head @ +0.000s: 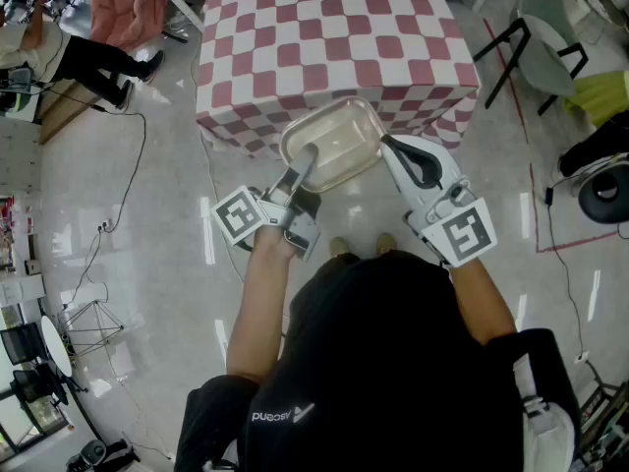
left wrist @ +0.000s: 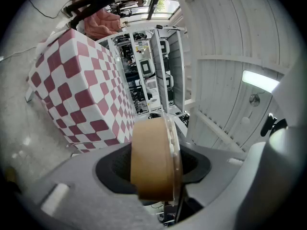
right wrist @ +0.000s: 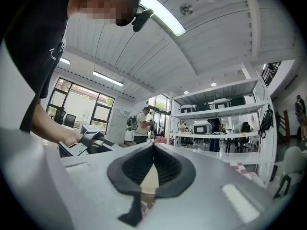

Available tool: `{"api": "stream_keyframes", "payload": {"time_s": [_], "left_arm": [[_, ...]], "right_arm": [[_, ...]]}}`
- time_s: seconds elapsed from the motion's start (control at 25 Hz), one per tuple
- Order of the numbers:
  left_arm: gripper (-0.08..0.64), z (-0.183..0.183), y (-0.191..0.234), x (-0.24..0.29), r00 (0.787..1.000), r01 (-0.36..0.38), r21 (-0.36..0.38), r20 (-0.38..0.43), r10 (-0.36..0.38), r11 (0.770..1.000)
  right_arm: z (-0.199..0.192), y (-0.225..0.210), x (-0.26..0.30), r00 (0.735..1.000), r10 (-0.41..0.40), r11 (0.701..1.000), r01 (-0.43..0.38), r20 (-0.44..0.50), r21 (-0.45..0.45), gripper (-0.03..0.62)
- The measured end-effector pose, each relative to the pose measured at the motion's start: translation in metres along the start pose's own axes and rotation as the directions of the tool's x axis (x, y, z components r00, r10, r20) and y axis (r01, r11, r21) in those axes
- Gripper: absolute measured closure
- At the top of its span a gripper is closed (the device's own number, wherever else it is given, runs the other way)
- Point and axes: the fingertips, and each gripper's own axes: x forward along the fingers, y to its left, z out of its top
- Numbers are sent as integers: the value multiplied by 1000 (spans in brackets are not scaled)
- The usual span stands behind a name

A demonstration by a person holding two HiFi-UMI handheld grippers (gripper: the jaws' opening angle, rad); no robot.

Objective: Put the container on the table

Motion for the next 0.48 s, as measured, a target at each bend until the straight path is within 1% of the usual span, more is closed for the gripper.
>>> {"api": "stream_keyframes", "payload": {"time_s": [0.08,0.16,0.32,0.48], "left_arm": [[353,4,2,-2,1000,2,3,-1,-2,1000],[353,8,3,-5,1000,4,3,0,-4,1000],[353,20,8,-9,1000,7,0,1,-7,1000],[353,41,15,-17,1000,9,-5,3,-9,1000]], "right_arm": [[-1,4,2,1000,14,1000,-14,6,8,590],[-2,7,5,1000,26,1000,-26,17,-4,591],[-1,9,16,1000,3,1000,-3,23,6,591],[-4,16,32,1000,-7,1000,7,19,-22,589]]}}
